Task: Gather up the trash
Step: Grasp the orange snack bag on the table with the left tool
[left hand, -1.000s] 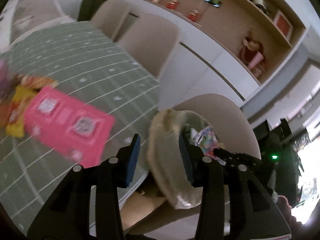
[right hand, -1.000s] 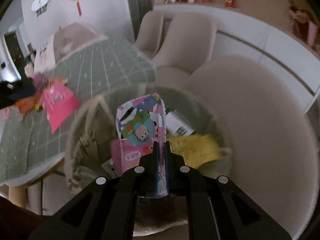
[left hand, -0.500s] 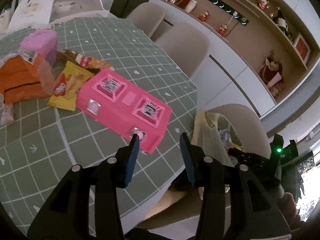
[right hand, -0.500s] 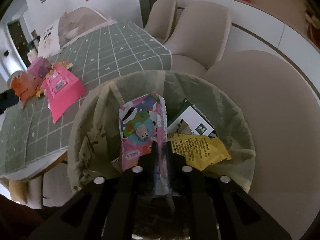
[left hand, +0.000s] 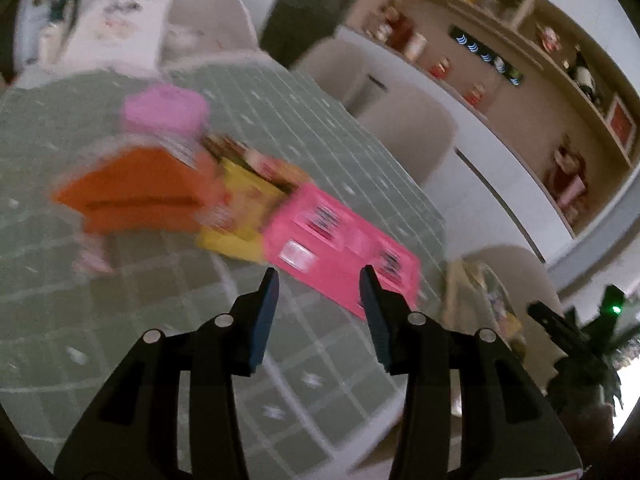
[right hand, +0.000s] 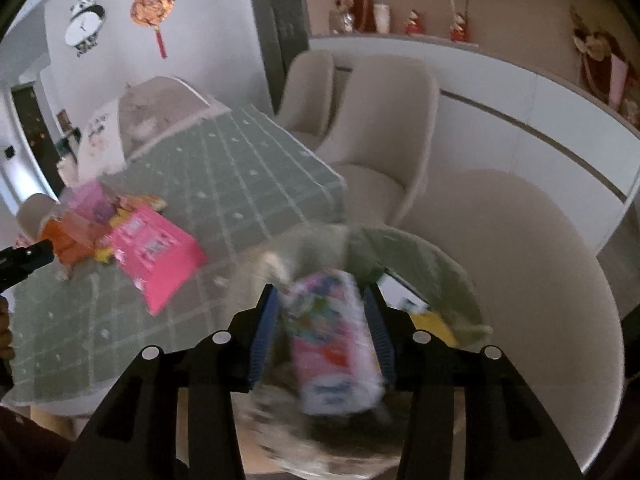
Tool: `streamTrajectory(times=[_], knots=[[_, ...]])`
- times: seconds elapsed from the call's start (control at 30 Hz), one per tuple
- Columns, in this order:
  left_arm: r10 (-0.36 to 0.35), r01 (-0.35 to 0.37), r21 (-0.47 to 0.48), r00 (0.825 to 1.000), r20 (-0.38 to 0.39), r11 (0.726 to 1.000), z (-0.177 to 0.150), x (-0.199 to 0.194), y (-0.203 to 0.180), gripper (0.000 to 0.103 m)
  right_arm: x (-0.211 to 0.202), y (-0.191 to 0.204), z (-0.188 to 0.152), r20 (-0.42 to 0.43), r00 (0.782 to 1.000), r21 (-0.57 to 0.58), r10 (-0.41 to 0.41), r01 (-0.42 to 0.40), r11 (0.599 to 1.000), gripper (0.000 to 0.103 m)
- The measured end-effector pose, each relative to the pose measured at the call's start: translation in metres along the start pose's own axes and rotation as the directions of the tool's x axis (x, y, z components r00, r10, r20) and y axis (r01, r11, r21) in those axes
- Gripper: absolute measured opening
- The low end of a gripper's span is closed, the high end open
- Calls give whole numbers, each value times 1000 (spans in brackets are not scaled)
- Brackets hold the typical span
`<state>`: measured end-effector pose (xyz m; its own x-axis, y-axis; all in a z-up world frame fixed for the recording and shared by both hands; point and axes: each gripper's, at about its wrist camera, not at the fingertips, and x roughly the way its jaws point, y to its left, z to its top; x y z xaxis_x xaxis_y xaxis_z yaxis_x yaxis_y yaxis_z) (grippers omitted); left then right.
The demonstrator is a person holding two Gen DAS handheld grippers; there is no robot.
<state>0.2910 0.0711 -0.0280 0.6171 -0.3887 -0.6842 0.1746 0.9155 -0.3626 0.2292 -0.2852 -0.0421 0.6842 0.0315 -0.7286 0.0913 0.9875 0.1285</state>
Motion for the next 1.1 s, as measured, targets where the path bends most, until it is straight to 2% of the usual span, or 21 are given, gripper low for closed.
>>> streamTrajectory(times=[0.1, 0.23, 0.3, 0.37, 0.5, 0.6, 0.7, 0.77, 0.9, 0.97, 1.0, 1.03, 1.1], knots=[[50, -48, -25, 996, 70, 999, 13, -20, 27, 40, 4, 28, 5, 18, 999, -33, 28, -27, 999, 43], [77, -74, -22, 990, 114, 997, 33, -37, 61, 40, 22, 77, 14, 7, 996, -84, 94, -93, 992, 43], [94, -96, 15, 988, 120, 995, 41, -41, 74, 40, 29, 96, 17, -1, 993, -103, 116, -116, 988, 43], [108, -118, 91, 988, 112, 989, 46, -41, 82, 40, 36, 116, 18, -11, 990, -122, 144, -144, 982, 43], [134, -160, 276, 985, 111, 948, 52, -34, 86, 40, 45, 153, 20, -41, 982, -181, 187, -191, 965, 43], [117, -127, 412, 992, 49, 902, 56, -19, 85, 40, 49, 175, 20, -57, 976, -223, 209, -216, 951, 43], [122, -103, 479, 993, -8, 872, 56, 0, 84, 40, 53, 188, 18, -76, 970, -231, 231, -243, 942, 43], [142, -112, 489, 989, -25, 865, 56, 13, 89, 40, 55, 197, 16, -89, 967, -235, 239, -254, 938, 43], [169, -134, 457, 985, -35, 879, 62, 30, 94, 39, 61, 211, 13, -113, 956, -231, 269, -289, 929, 43], [162, -130, 428, 986, -40, 894, 63, 29, 96, 18, 65, 219, 11, -128, 951, -232, 280, -303, 924, 43], [152, -118, 406, 987, -51, 906, 63, 26, 97, 16, 67, 222, 11, -133, 950, -232, 284, -308, 923, 43], [143, -111, 388, 988, -55, 915, 63, 23, 99, 10, 70, 227, 10, -140, 947, -232, 289, -315, 920, 43], [123, -105, 333, 992, -35, 937, 63, 8, 104, 8, 74, 234, 9, -152, 942, -231, 300, -329, 916, 43]])
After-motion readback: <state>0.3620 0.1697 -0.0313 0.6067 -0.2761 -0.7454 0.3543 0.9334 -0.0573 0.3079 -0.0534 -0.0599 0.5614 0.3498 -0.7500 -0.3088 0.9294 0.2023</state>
